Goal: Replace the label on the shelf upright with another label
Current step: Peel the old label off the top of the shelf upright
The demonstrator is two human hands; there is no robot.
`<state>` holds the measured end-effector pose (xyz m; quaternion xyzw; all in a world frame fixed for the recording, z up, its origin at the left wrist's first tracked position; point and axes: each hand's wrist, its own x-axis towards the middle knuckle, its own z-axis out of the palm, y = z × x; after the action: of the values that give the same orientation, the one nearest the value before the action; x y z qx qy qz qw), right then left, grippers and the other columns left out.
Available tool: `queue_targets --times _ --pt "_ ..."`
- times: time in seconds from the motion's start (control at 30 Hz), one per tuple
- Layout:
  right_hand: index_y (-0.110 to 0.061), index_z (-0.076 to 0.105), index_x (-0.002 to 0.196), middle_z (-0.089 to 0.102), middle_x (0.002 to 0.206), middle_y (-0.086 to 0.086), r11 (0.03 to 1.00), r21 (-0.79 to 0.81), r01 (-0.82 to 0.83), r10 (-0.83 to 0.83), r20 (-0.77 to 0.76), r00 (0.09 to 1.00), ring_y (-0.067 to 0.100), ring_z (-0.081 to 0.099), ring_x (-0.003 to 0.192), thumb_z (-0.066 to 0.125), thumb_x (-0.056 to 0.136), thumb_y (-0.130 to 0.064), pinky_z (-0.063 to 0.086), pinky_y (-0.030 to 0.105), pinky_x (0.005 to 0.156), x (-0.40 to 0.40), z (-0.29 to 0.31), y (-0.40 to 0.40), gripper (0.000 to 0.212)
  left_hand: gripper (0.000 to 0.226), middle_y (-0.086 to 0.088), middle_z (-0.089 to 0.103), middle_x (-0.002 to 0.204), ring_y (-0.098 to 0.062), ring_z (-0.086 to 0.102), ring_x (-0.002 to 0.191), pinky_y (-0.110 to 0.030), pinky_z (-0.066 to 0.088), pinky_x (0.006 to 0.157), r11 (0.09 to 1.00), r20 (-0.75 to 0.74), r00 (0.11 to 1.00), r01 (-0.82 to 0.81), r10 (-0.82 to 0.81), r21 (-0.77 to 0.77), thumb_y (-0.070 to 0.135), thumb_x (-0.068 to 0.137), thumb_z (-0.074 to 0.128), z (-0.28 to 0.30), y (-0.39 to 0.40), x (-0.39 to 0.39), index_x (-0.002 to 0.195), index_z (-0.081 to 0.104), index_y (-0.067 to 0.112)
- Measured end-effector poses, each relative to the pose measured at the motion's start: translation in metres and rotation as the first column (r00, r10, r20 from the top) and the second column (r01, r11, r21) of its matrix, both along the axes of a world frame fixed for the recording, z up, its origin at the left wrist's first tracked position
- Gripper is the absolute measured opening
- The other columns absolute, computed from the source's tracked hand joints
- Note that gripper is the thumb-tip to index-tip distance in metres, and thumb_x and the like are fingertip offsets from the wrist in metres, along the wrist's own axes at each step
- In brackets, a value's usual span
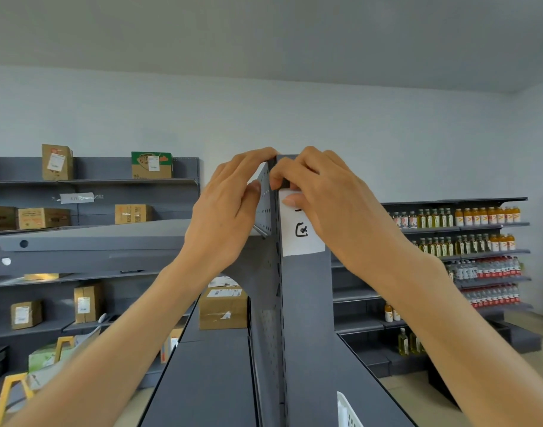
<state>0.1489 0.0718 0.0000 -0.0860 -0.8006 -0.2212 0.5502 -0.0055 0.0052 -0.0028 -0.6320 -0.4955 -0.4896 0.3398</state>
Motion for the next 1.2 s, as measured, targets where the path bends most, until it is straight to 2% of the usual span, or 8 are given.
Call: queue_targets --times 0.17,0.33,0.5,0.63,0.77,0.9,1.0,1.2 --pt "-0.01 0.064 0.095 0.056 0.086 0.009 0.997 0.072 0.002 -0.002 0.001 1.0 0.017 0.043 0.08 0.071 0.084 0.009 0.054 0.035 0.057 -0.005 0.003 0.003 0.024 0.049 0.008 0.05 0.142 -0.01 0.042 0.132 -0.011 0.028 0.101 1.0 0.01 1.0 -0.01 0.01 -0.009 0.004 0.097 0.039 0.0 0.0 0.0 0.14 0.045 0.026" --pt "-0.012 0.06 0.095 0.043 0.084 0.0 0.998 0.052 0.021 -0.022 0.013 1.0 0.019 0.042 0.077 0.064 0.076 0.023 0.05 0.033 0.055 -0.002 0.004 0.006 0.04 0.048 0.008 0.052 0.141 -0.012 0.044 0.131 -0.03 0.038 0.105 1.0 0.0 1.0 -0.007 0.007 -0.005 0.004 0.097 0.038 0.001 0.0 0.001 0.138 0.047 0.025" --pt "-0.015 0.059 0.106 0.051 0.091 0.005 0.999 0.04 0.024 -0.026 0.05 0.998 0.02 0.047 0.083 0.063 0.079 0.021 0.053 0.037 0.06 0.001 0.005 0.003 0.046 0.047 0.008 0.051 0.141 -0.012 0.043 0.131 -0.022 0.034 0.101 1.0 0.008 1.0 -0.01 0.01 0.004 0.006 0.098 0.039 -0.001 0.001 0.002 0.139 0.046 0.026" --pt "-0.016 0.06 0.104 0.041 0.089 0.0 0.999 0.045 0.029 -0.032 0.058 0.998 0.021 0.046 0.083 0.062 0.079 0.021 0.053 0.036 0.06 0.0 0.005 0.003 0.045 0.047 0.008 0.051 0.142 -0.011 0.042 0.132 -0.016 0.031 0.099 1.0 0.005 1.0 -0.011 0.011 0.001 0.006 0.097 0.039 -0.001 0.0 0.001 0.14 0.045 0.026" --pt "-0.013 0.062 0.1 0.048 0.087 0.006 0.997 0.075 0.03 -0.034 0.046 0.998 0.023 0.048 0.08 0.067 0.078 0.02 0.054 0.038 0.057 -0.001 0.006 0.005 0.04 0.048 0.008 0.051 0.142 -0.011 0.043 0.132 -0.012 0.029 0.098 1.0 0.001 1.0 -0.014 0.014 0.0 0.007 0.097 0.039 -0.001 0.001 0.0 0.14 0.045 0.027" --pt "-0.013 0.062 0.098 0.051 0.086 0.008 0.994 0.102 0.033 -0.037 0.033 0.999 0.02 0.041 0.076 0.069 0.078 0.019 0.053 0.038 0.054 -0.002 0.005 0.007 0.038 0.048 0.008 0.05 0.142 -0.01 0.042 0.132 -0.007 0.026 0.098 1.0 -0.001 1.0 -0.013 0.013 -0.003 0.006 0.098 0.039 -0.001 0.001 -0.001 0.141 0.044 0.026" --pt "-0.015 0.06 0.097 0.05 0.086 0.007 0.993 0.107 0.045 -0.049 0.038 0.998 0.017 0.038 0.076 0.068 0.078 0.02 0.052 0.035 0.054 -0.002 0.005 0.01 0.04 0.049 0.008 0.05 0.143 -0.01 0.041 0.133 -0.011 0.028 0.099 1.0 0.004 1.0 -0.014 0.014 -0.009 0.005 0.097 0.039 -0.001 0.0 0.0 0.141 0.044 0.027" --pt "-0.017 0.057 0.096 0.051 0.089 0.003 0.997 0.06 0.043 -0.048 0.08 0.996 0.015 0.04 0.078 0.062 0.09 0.01 0.048 0.026 0.06 0.007 0.008 0.009 0.028 0.051 0.008 0.051 0.142 -0.011 0.043 0.13 -0.017 0.032 0.101 1.0 0.001 1.0 -0.012 0.012 -0.015 0.002 0.096 0.04 0.0 -0.002 0.001 0.14 0.045 0.027"
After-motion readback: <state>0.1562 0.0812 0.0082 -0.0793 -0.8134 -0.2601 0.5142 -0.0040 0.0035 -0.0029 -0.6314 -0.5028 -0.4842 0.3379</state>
